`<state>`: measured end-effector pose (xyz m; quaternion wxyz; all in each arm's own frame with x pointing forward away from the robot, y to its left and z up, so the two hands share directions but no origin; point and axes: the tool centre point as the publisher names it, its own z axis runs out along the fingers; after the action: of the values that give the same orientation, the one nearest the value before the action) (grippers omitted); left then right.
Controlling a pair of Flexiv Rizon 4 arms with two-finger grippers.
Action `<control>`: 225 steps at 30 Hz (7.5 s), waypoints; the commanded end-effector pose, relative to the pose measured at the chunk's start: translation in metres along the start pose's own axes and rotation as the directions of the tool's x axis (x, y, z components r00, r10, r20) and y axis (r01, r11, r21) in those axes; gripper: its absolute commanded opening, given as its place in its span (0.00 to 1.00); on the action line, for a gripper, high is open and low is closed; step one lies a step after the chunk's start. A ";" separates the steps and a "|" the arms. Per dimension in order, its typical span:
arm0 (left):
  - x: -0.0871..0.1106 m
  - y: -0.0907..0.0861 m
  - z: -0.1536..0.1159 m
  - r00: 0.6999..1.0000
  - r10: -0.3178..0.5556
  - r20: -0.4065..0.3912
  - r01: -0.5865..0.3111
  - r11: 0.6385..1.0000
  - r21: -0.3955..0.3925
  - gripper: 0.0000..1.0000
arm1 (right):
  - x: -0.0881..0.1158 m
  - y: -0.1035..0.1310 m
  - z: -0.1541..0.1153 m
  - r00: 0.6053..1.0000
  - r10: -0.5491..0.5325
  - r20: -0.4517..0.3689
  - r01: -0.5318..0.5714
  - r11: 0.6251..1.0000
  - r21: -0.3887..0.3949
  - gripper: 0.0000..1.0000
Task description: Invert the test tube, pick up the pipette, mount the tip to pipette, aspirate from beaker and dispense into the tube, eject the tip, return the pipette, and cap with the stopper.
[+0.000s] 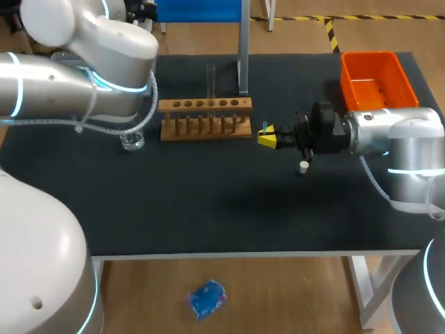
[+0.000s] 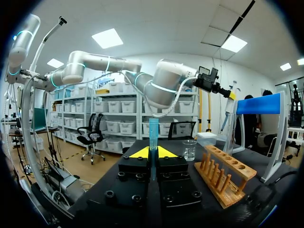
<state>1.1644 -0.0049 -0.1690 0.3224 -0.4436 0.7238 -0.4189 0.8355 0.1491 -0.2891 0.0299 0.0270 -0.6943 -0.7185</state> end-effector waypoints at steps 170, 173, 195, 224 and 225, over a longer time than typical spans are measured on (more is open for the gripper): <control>0.272 -0.026 -0.264 0.605 0.247 -0.757 0.004 0.950 0.312 0.00 | 0.000 0.000 0.000 1.000 -0.001 -0.001 0.001 1.000 0.001 0.00; 0.272 -0.026 -0.264 0.605 0.247 -0.757 0.004 0.950 0.312 0.00 | 0.000 0.000 0.000 1.000 -0.001 -0.001 0.001 1.000 0.001 0.00; 0.272 -0.026 -0.264 0.605 0.247 -0.757 0.004 0.950 0.312 0.00 | -0.030 -0.001 0.060 0.985 -0.128 -0.114 0.140 0.985 0.101 0.00; 0.272 -0.026 -0.264 0.605 0.247 -0.757 0.004 0.950 0.312 0.00 | -0.016 0.017 0.094 0.956 -0.216 -0.197 0.236 0.968 0.084 0.00; 0.272 -0.026 -0.264 0.605 0.247 -0.757 0.004 0.950 0.312 0.00 | -0.016 0.018 0.094 0.956 -0.216 -0.197 0.236 0.968 0.084 0.00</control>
<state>0.8450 -0.1765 -0.0560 0.0608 -0.1134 0.7513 -0.6473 0.8439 0.2442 -0.2696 0.0109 0.1749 -0.7176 -0.6741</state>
